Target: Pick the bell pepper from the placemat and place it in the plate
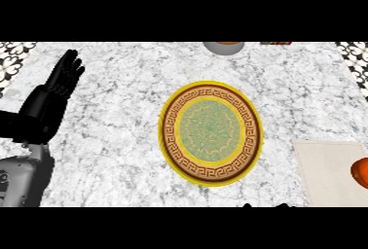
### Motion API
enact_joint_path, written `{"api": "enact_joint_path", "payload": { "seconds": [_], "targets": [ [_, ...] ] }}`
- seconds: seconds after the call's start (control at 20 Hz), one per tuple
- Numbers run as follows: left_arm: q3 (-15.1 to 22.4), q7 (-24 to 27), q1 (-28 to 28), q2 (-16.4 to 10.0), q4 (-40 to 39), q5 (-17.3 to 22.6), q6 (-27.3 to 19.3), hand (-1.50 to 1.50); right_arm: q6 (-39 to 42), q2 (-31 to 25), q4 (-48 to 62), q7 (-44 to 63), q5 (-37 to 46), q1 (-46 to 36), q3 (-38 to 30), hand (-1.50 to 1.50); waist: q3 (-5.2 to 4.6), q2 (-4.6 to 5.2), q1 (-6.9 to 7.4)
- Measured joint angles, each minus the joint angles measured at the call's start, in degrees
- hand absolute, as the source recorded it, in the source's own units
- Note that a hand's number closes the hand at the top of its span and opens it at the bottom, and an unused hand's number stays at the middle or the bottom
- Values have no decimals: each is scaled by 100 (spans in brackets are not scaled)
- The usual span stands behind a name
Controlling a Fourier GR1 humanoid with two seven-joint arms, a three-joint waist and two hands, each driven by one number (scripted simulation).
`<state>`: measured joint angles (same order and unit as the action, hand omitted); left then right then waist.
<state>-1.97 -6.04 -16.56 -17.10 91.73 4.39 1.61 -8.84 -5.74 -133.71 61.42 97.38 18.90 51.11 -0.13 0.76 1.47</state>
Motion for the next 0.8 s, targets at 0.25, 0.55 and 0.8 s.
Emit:
{"api": "enact_joint_path", "payload": {
  "seconds": [0.25, 0.55, 0.8],
  "targets": [
    [-19, -83, -98, -44, 42, 31, 65, 0, 33, 68, 497, 143, -815, -899, -581, 150, 4, 20, 89],
    [23, -120, -119, -19, 52, 23, 101, 0, -50, 426, 2094, 265, -1563, -2378, -1654, 150, 9, 30, 160],
    [-6, -215, -183, -26, 93, 29, 102, 0, -171, 505, 3693, 200, -2309, -3677, -2459, 150, 13, 6, 138]
  ]
}}
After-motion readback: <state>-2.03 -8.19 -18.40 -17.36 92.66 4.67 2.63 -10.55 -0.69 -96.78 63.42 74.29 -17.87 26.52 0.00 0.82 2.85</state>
